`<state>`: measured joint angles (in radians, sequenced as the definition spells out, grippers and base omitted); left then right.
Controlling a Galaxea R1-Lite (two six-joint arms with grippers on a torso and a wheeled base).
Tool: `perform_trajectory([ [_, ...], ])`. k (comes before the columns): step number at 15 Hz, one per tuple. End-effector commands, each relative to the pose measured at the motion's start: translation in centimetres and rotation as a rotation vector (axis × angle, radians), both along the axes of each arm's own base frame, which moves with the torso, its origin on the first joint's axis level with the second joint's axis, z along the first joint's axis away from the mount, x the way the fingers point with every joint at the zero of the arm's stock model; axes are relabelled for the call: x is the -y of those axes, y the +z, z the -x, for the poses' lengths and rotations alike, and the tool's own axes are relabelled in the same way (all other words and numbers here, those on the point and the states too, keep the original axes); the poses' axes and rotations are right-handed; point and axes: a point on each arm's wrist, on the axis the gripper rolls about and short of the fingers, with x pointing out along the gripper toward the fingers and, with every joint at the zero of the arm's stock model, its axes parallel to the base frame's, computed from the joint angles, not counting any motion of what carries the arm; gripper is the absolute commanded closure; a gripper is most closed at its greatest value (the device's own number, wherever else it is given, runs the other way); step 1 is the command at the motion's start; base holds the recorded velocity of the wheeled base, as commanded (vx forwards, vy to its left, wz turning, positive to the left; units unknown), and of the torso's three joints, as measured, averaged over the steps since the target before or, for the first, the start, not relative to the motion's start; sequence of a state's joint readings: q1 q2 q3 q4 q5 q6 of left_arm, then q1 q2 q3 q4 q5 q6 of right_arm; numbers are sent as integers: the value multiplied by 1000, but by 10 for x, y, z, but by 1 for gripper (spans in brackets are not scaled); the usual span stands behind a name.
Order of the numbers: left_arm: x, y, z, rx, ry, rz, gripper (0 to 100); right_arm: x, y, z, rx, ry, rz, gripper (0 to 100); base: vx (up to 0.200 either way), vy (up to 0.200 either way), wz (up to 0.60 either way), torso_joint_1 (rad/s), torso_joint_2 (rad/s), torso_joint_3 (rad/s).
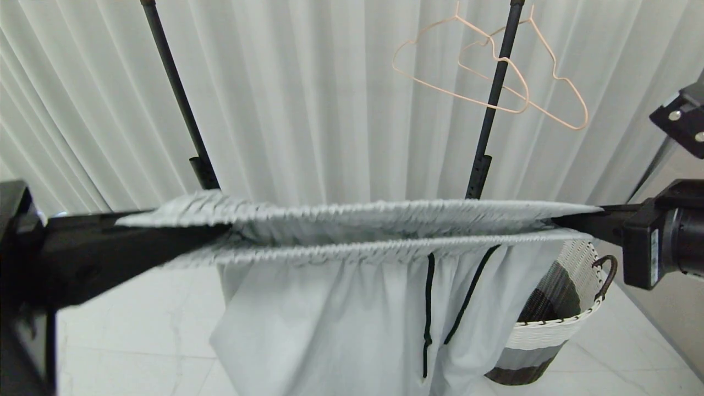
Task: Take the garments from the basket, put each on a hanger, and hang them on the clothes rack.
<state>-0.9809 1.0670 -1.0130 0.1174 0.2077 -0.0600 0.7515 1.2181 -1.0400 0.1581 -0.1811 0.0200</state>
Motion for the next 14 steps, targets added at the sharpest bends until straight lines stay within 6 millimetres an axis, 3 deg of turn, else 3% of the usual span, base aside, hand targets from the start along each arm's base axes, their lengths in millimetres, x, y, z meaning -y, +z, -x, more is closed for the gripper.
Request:
perform_trajectory([
  [1,30,17,-41,-1,125,-25,100,7,14,-3,46,-39,-38,100,0,0,0,0,0,0],
  [3,51,39,-61,47,263,-17,100,8,47,-5,117,-48,-101,100,0,0,0,0,0,0],
  [5,51,33,-62,37,283,-82,100,9,53,-6,124,-60,-105,100,0,0,0,0,0,0],
  [9,35,17,-40,-17,237,-200,100,13,54,-10,132,-92,-107,100,0,0,0,0,0,0],
  [14,36,4,-38,-38,230,-241,100,20,45,-3,130,-99,-76,100,0,0,0,0,0,0],
])
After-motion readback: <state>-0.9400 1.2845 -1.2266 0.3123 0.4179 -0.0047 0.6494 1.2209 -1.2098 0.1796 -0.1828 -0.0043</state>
